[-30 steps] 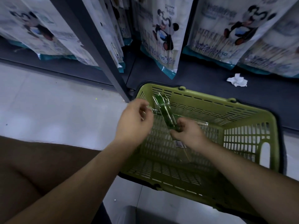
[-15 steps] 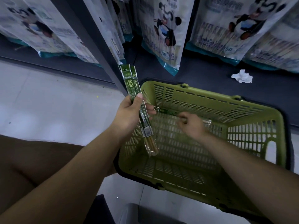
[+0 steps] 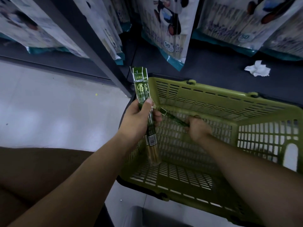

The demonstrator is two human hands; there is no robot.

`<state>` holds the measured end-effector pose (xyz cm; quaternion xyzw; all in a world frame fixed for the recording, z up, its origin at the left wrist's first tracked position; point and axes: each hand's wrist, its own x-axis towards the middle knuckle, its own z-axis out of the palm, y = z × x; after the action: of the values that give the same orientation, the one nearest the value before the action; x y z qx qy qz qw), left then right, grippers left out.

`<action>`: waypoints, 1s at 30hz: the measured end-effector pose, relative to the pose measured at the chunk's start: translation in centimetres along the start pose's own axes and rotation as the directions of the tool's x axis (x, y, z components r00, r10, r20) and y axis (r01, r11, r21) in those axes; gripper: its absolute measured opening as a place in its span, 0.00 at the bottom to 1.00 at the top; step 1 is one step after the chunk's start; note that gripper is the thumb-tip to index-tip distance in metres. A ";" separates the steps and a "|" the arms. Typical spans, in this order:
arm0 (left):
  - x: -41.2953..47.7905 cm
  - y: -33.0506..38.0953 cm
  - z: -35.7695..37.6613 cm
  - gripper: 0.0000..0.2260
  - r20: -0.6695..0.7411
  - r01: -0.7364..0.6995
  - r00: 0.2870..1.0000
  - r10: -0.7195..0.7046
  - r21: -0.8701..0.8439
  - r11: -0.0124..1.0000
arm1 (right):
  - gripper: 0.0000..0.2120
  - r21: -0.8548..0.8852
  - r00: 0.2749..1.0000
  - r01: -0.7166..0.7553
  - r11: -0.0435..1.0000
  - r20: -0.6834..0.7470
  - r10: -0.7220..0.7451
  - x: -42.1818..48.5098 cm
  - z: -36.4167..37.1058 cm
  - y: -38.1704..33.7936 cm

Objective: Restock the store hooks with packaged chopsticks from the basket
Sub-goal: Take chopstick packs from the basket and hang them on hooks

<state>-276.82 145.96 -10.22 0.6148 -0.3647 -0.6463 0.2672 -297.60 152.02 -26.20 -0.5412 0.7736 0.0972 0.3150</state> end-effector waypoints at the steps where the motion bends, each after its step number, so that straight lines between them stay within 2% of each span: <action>1: 0.0 -0.1 0.0 0.09 0.000 -0.003 1.000 0.003 0.006 1.000 | 0.09 -0.007 1.000 0.017 1.000 0.019 -0.017 -0.2 -0.3 0.0; 3: -0.2 -0.1 0.1 0.10 0.000 -0.004 1.000 0.004 0.012 1.000 | 0.04 0.055 0.997 0.067 0.996 0.043 -0.069 -1.0 -1.1 -0.1; 5: -0.7 0.1 0.2 0.11 0.011 -0.001 1.000 0.001 0.000 1.000 | 0.07 0.259 0.994 0.095 0.961 0.023 -0.105 -2.3 -2.5 -0.4; 7: -1.2 0.4 0.5 0.12 0.030 -0.008 1.000 0.008 -0.013 1.000 | 0.12 0.500 0.991 0.133 0.856 -0.041 -0.130 -4.1 -4.7 -1.1; 9: -1.9 0.8 0.9 0.12 0.042 -0.019 0.999 0.020 -0.020 1.000 | 0.14 0.658 0.982 0.184 0.731 -0.086 -0.169 -6.6 -7.7 -2.2; 12: -3.2 1.9 2.3 0.14 0.086 -0.087 0.993 0.082 0.065 0.994 | 0.10 0.801 0.973 0.208 0.561 -0.113 -0.201 -10.5 -12.9 -3.4; 16: -5.3 5.5 5.1 0.09 0.197 -0.258 0.952 0.234 0.110 0.960 | 0.07 0.845 0.955 0.273 0.460 -0.180 -0.235 -15.5 -19.2 -3.8; 18: -6.7 8.2 6.7 0.10 0.247 -0.326 0.922 0.298 0.081 0.942 | 0.03 0.839 0.947 0.309 0.447 -0.229 -0.225 -17.6 -21.8 -3.6; 20: -8.4 11.2 8.5 0.12 0.298 -0.361 0.892 0.341 0.015 0.932 | 0.06 0.831 0.941 0.336 0.443 -0.280 -0.188 -19.4 -24.4 -3.2; 23: -10.8 15.4 10.4 0.13 0.395 -0.423 0.818 0.419 -0.082 0.903 | 0.05 0.834 0.922 0.380 0.400 -0.373 -0.099 -22.1 -28.2 -2.5; 25: -12.0 18.2 11.2 0.09 0.443 -0.473 0.768 0.463 -0.095 0.876 | 0.07 0.828 0.901 0.414 0.378 -0.432 -0.040 -23.9 -30.5 -2.0; 28: -13.8 22.1 12.3 0.09 0.492 -0.549 0.697 0.521 -0.102 0.830 | 0.08 0.790 0.857 0.489 0.371 -0.514 -0.037 -26.6 -33.5 -1.3; 30: -15.0 24.3 12.9 0.12 0.523 -0.610 0.635 0.568 -0.110 0.784 | 0.06 0.730 0.799 0.565 0.386 -0.601 -0.033 -28.6 -35.7 -1.1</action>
<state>-290.53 145.30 17.93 0.2685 -0.6286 -0.6522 0.3278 -304.11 156.23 18.90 -0.4352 0.6419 -0.5237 0.3525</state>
